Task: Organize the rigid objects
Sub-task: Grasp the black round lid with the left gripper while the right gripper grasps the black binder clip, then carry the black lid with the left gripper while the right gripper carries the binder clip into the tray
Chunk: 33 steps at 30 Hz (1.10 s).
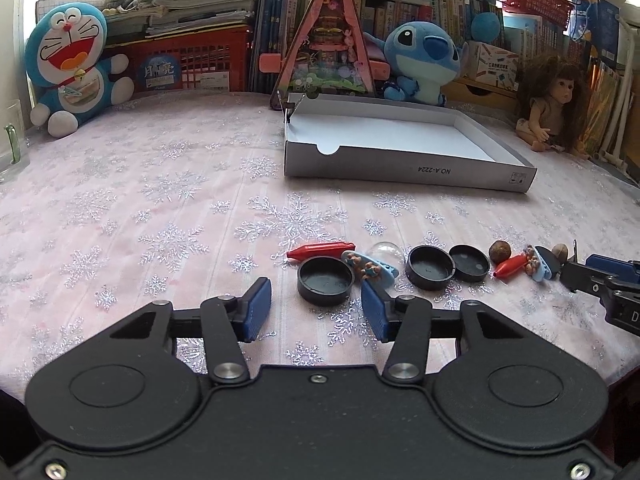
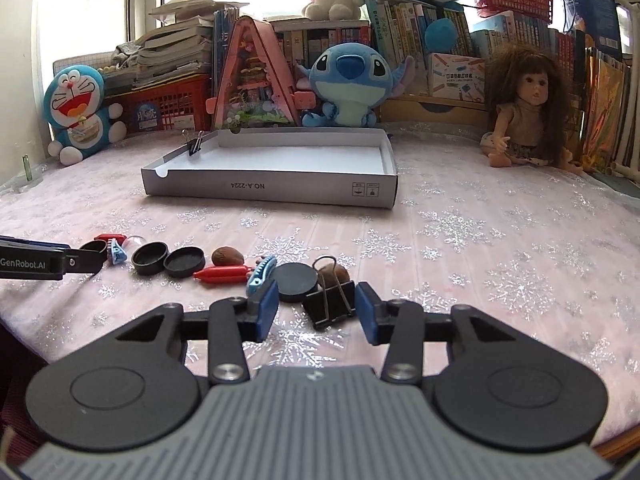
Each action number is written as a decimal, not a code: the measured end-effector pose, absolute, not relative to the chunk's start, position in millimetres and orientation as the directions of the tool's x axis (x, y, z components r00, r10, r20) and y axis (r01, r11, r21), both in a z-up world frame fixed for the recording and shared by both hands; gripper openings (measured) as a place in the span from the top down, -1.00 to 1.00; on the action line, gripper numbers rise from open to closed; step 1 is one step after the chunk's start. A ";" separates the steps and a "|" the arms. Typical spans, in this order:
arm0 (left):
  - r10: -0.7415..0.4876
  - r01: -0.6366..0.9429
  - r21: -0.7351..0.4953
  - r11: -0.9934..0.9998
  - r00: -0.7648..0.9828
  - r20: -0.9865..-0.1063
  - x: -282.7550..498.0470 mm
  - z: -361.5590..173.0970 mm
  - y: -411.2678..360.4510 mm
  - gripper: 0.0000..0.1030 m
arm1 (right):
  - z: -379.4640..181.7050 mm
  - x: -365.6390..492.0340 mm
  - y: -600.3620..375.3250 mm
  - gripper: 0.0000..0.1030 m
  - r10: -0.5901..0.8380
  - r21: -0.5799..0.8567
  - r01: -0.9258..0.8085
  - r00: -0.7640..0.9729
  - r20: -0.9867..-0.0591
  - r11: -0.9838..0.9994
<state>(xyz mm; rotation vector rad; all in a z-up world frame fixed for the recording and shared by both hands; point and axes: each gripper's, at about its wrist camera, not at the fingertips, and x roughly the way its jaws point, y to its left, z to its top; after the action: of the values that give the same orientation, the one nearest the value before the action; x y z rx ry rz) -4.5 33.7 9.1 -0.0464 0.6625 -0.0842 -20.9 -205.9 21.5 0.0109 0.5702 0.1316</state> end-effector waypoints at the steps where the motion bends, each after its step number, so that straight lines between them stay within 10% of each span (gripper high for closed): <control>1: -0.095 0.066 -0.070 0.995 0.784 -0.613 -4.1 8.7 33.8 0.08 | 21.4 -18.7 -207.4 0.01 0.126 0.033 -0.129 0.828 -0.547 0.991; 33: -0.108 0.099 -0.047 0.994 0.827 -0.552 -4.2 20.8 25.6 0.42 | 36.9 -11.3 -221.1 0.32 0.161 -0.008 -0.193 0.838 -0.521 0.981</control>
<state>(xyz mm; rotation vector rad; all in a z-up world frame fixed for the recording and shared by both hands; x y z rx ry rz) -4.2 25.6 20.8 -0.0163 0.5877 -0.1098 -11.3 -221.1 36.9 -0.0610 0.5453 0.1873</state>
